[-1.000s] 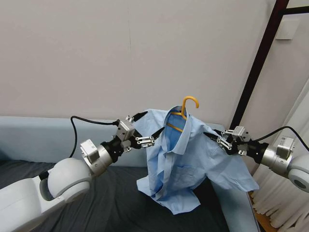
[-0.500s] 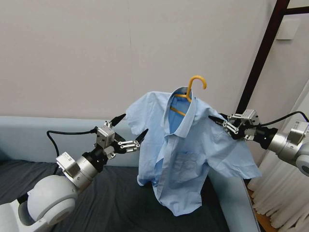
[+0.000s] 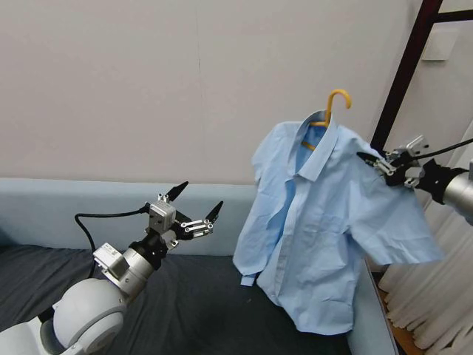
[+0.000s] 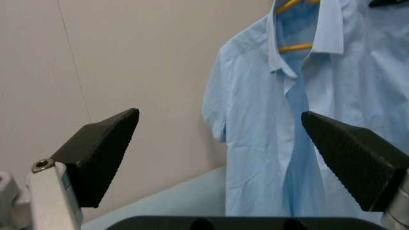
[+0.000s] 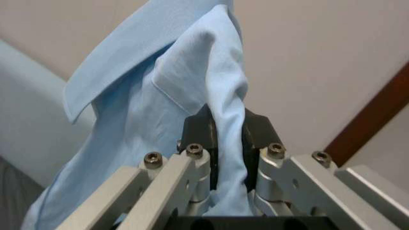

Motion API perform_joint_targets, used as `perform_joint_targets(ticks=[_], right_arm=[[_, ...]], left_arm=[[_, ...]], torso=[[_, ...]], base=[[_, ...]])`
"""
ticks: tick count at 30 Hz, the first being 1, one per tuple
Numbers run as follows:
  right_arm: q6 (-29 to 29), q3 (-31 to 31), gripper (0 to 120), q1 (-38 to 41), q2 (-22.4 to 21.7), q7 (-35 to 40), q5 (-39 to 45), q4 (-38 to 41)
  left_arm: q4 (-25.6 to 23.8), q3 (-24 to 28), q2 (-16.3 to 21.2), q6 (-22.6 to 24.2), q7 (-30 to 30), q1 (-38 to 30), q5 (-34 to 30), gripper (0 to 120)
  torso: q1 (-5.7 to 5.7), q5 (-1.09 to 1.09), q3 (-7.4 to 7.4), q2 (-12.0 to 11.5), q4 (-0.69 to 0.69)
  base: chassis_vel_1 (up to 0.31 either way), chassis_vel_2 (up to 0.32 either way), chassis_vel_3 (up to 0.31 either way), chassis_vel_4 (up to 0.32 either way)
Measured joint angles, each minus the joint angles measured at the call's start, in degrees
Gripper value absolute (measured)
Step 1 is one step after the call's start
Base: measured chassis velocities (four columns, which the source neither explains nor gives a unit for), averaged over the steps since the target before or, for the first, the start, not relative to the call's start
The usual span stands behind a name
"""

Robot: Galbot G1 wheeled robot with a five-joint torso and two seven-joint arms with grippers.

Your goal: Pick up the clothes from the sofa and hang them on the clothes hanger.

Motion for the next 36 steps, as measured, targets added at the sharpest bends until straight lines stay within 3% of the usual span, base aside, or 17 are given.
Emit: perform_joint_targets(ticks=[9,14,23,26,33,36], right_arm=[[-17.2,14.4,7,-0.5,0.6,18.9,15.4,1.8],[-18.8,16.8,7,-0.7,0.5,25.2,14.4,0.3],[-18.6,12.4,7,0.5,0.4,26.0,3.8,-4.6],[-18.3,7.7,7,2.9,1.9,25.8,-1.6,-7.8],[-17.2,5.0,7,4.5,4.8,26.5,-5.0,-8.5],[-15.8,0.9,7,8.4,8.3,26.6,-9.4,-10.2]], left_arm=[[1.5,0.4,-2.9,-0.4,0.0,1.5,1.9,100],[1.4,0.0,-4.5,-0.4,-1.3,4.0,3.5,100],[-0.4,-2.5,-7.7,3.4,-5.5,10.4,5.0,100],[-0.9,-5.6,-10.5,6.0,-8.3,15.3,5.3,100],[-1.5,-9.2,-14.0,6.8,-8.8,20.2,6.7,100],[-2.3,-11.4,-17.9,6.8,-8.3,25.2,9.4,100]], torso=[[0.00,0.00,0.00,0.0,-0.01],[0.00,0.01,0.00,0.0,-0.01],[0.00,0.00,0.00,0.0,0.00],[0.01,0.01,0.00,0.0,0.00],[0.01,0.00,0.00,0.0,-0.01],[0.00,0.00,0.00,0.0,-0.01]], base=[[0.000,0.000,0.000,0.000],[0.000,0.000,0.000,0.000],[0.000,0.000,0.000,0.000],[0.000,0.000,0.000,0.000],[0.000,0.000,0.000,0.000],[0.000,0.000,0.000,0.000]])
